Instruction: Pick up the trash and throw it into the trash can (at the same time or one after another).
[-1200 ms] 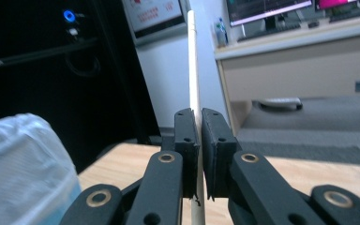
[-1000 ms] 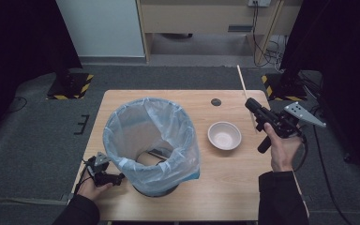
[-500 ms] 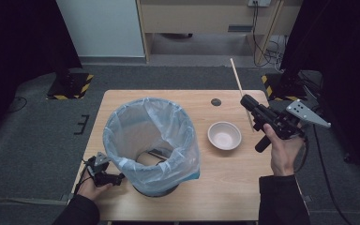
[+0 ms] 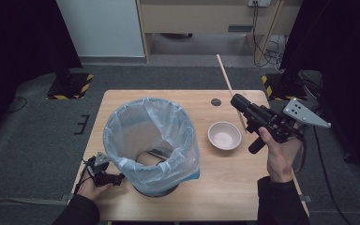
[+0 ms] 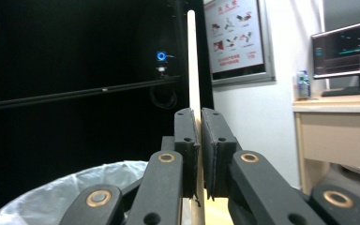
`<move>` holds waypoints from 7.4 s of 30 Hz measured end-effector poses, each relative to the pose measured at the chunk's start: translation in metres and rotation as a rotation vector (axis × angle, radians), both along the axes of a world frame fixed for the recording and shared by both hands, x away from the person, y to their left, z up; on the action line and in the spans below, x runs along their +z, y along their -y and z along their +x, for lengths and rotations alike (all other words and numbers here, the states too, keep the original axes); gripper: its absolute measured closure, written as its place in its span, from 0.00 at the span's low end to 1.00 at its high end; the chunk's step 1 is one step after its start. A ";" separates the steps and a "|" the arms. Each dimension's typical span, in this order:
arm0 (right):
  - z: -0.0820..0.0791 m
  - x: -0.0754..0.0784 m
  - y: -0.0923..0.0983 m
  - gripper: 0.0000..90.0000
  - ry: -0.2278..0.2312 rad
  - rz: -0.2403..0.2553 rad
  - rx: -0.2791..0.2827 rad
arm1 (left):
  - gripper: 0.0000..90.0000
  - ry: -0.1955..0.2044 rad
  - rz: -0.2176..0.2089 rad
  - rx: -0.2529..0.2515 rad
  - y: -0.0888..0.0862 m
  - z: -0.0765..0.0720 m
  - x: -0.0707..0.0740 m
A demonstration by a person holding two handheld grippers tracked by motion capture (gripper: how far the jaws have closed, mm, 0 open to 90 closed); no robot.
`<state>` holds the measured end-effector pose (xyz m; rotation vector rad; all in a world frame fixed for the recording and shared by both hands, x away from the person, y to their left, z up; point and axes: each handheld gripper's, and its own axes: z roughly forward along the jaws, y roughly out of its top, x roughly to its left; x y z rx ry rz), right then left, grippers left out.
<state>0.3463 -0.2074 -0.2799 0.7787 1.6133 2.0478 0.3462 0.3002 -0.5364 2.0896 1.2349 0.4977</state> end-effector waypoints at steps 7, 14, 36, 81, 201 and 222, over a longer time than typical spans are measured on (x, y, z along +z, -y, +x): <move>-0.002 0.013 -0.017 0.95 0.020 -0.007 0.042 | 0.00 0.000 0.000 0.000 0.000 0.000 0.000; 0.001 0.019 -0.041 0.95 0.021 -0.017 0.087 | 0.00 0.000 0.000 0.000 0.000 0.000 0.000; 0.012 0.023 -0.106 0.95 0.002 -0.058 0.206 | 0.00 0.000 0.000 0.000 0.000 0.000 0.000; 0.033 -0.025 -0.017 0.63 -0.082 -0.090 -0.072 | 0.00 0.000 0.000 -0.001 0.000 0.000 0.000; 0.076 -0.146 0.072 0.94 -0.506 -0.163 -0.426 | 0.00 0.000 0.000 -0.001 0.000 0.000 0.000; 0.048 -0.088 0.085 0.94 -0.240 -0.024 -0.516 | 0.00 0.000 0.000 -0.001 0.000 0.000 0.000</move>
